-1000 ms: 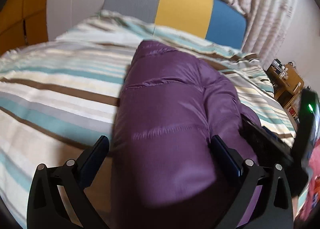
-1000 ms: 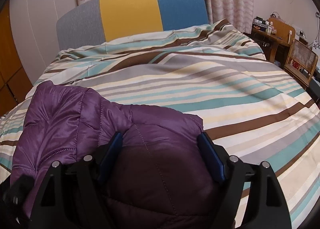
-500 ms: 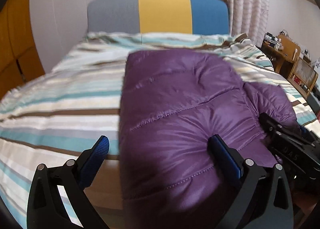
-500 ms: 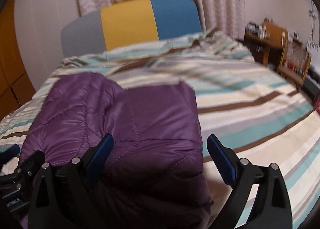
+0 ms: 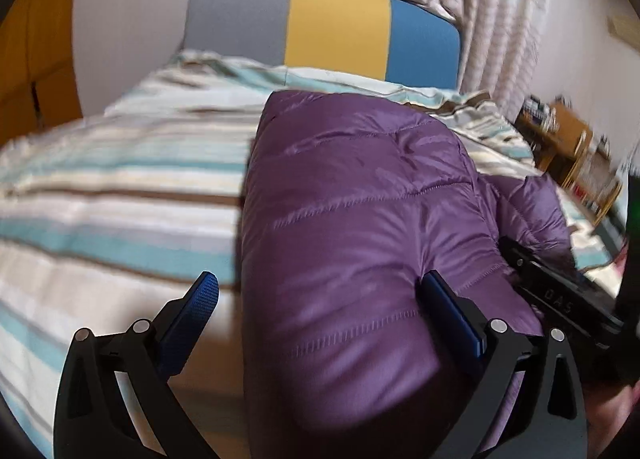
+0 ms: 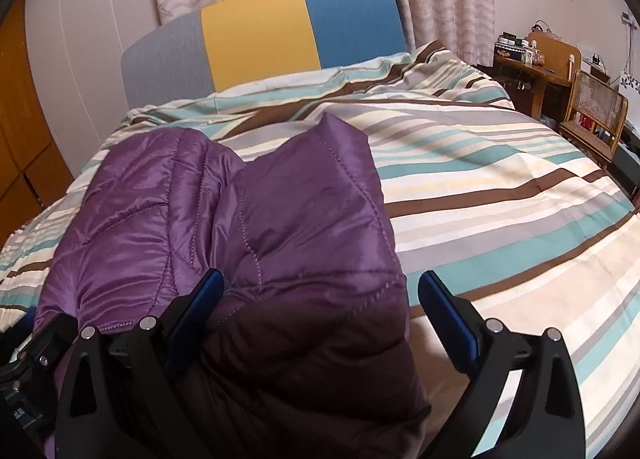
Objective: Fold large clothes
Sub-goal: 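Lift the purple jacket bundle with both grippers and roll it over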
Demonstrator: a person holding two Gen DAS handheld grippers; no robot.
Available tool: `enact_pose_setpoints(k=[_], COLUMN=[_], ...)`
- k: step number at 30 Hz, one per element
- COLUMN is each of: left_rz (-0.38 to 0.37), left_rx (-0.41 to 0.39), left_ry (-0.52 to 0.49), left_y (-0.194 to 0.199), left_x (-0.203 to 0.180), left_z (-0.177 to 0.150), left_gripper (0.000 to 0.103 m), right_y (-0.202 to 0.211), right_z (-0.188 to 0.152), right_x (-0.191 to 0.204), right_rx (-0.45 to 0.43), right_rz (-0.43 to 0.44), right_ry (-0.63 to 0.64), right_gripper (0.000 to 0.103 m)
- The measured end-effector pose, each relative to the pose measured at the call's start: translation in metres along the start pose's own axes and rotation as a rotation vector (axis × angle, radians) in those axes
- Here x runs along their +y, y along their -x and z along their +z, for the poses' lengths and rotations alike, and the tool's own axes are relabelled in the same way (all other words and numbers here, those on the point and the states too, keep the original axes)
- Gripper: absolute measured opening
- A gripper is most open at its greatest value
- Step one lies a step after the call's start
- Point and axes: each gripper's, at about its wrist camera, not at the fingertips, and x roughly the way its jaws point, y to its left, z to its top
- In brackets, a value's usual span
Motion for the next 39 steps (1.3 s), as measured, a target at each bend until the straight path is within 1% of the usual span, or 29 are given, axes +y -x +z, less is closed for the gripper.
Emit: enact_pose_setpoints(k=[1, 3, 5, 11, 14, 16, 18, 20, 25, 27, 29, 30, 31, 32, 33, 35, 37, 39], left_rz=[-0.025, -0.072, -0.101, -0.151, -0.210, -0.253, -0.282, -0.306, -0.399, -0.408, -0.408, -0.399, -0.394, -0.396, -0.392, -0.381, -0.373, -0.361], left_rx=[0.014, 0.042, 0.061, 0.102, 0.137, 0.156, 0.168, 0.185, 0.272, 0.286, 0.289, 0.292, 0.293, 0.292, 0.279, 0.242, 0.209, 0.176], left_ry=[0.045, 0.101, 0.126, 0.118, 0.116, 0.122, 0.129, 0.135, 0.166, 0.145, 0.132, 0.117, 0.105, 0.091, 0.050, -0.006, -0.046, -0.091], left_y=[0.002, 0.003, 0.003, 0.011, 0.013, 0.014, 0.014, 0.013, 0.003, 0.001, 0.000, 0.000, 0.000, 0.001, 0.005, 0.014, 0.021, 0.029], left_x=[0.005, 0.013, 0.017, 0.022, 0.027, 0.034, 0.039, 0.042, 0.041, 0.035, 0.030, 0.026, 0.023, 0.019, 0.012, 0.004, -0.001, -0.006], left_z=[-0.002, -0.004, -0.005, -0.005, -0.007, -0.011, -0.014, -0.016, -0.018, -0.020, -0.021, -0.021, -0.021, -0.020, -0.020, -0.018, -0.018, -0.016], left_gripper=[0.100, 0.100, 0.100, 0.100, 0.100, 0.100, 0.100, 0.100, 0.100, 0.100, 0.100, 0.100, 0.100, 0.098, 0.096, 0.085, 0.078, 0.073], right_y=[0.004, 0.010, 0.016, 0.031, 0.038, 0.042, 0.043, 0.040, 0.027, 0.026, 0.027, 0.027, 0.026, 0.026, 0.023, 0.025, 0.031, 0.038], right_z=[-0.001, -0.004, -0.008, -0.013, -0.017, -0.021, -0.025, -0.030, -0.038, -0.038, -0.037, -0.038, -0.038, -0.039, -0.036, -0.037, -0.039, -0.040], right_x=[-0.001, -0.004, -0.007, -0.008, -0.008, -0.011, -0.017, -0.025, -0.044, -0.045, -0.043, -0.042, -0.043, -0.043, -0.044, -0.048, -0.049, -0.050], right_rx=[-0.004, -0.002, 0.008, 0.031, 0.047, 0.064, 0.086, 0.127, 0.201, 0.200, 0.199, 0.206, 0.211, 0.217, 0.221, 0.223, 0.206, 0.186], right_rz=[0.010, 0.028, 0.053, 0.085, 0.102, 0.132, 0.164, 0.215, 0.324, 0.335, 0.356, 0.379, 0.393, 0.420, 0.440, 0.495, 0.538, 0.574], right_ry=[-0.008, -0.027, -0.046, -0.031, -0.019, -0.027, -0.054, -0.106, -0.252, -0.254, -0.233, -0.235, -0.243, -0.256, -0.268, -0.294, -0.310, -0.336], right_gripper=[0.098, 0.099, 0.099, 0.099, 0.099, 0.099, 0.099, 0.099, 0.098, 0.098, 0.088, 0.087, 0.081, 0.077, 0.076, 0.070, 0.065, 0.062])
